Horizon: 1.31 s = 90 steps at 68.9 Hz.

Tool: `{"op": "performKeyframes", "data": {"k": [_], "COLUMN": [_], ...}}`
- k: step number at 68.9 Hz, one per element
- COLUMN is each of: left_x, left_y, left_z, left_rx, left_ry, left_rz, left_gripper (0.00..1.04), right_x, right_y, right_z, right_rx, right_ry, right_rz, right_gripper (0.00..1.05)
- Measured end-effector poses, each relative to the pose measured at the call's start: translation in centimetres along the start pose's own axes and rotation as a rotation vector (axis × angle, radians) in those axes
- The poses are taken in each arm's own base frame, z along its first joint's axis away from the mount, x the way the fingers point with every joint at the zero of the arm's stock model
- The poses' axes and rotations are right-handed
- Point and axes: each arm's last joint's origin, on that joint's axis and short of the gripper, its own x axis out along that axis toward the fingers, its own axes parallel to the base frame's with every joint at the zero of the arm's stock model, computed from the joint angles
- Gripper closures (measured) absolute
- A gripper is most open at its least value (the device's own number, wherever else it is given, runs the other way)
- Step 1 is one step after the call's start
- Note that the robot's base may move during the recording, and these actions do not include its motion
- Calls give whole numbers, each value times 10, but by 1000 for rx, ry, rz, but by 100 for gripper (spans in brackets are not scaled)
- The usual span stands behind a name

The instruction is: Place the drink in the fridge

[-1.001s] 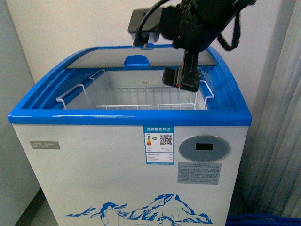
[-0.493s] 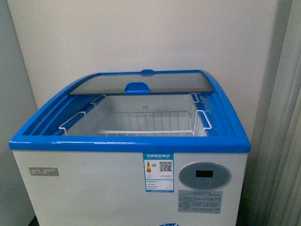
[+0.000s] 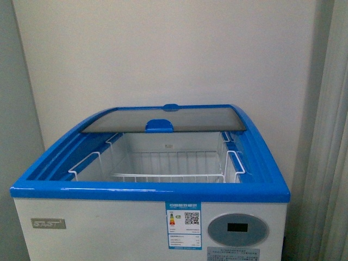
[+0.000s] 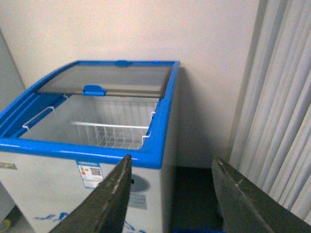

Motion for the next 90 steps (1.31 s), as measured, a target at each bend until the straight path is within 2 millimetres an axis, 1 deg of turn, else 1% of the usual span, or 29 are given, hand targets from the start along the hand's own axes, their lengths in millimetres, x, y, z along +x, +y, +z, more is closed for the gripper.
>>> {"op": "performKeyframes", "data": {"k": [8,11,15,36,51,79,84,90], "left_x": [0,0,0,0,0,0,0,0], "left_y": [0,0,0,0,0,0,0,0], "left_z": [0,0,0,0,0,0,0,0], "left_rx": [0,0,0,0,0,0,0,0], "left_ry": [0,0,0,0,0,0,0,0], "left_rz": [0,0,0,0,0,0,1,0], "left_gripper": [102,102,102,102,102,102,102,102], "right_x": [2,1,0,0,0,-1,-1,-1], "right_y": [-5,-7,-15,-17,-17,-17,-17,-17], "right_z": [-27,-33,-43,-79,-92,-103,-111,-110], "right_rx": [-10,-13,-12,-12,-13,-12,-12,-13], "right_ry": [25,20,10,15,17,15,9,3], "right_rz": [-9,27,-8,-12,-13,-12,-10,-12], "right_gripper": [103,102,102,102,102,102,102,102]}}
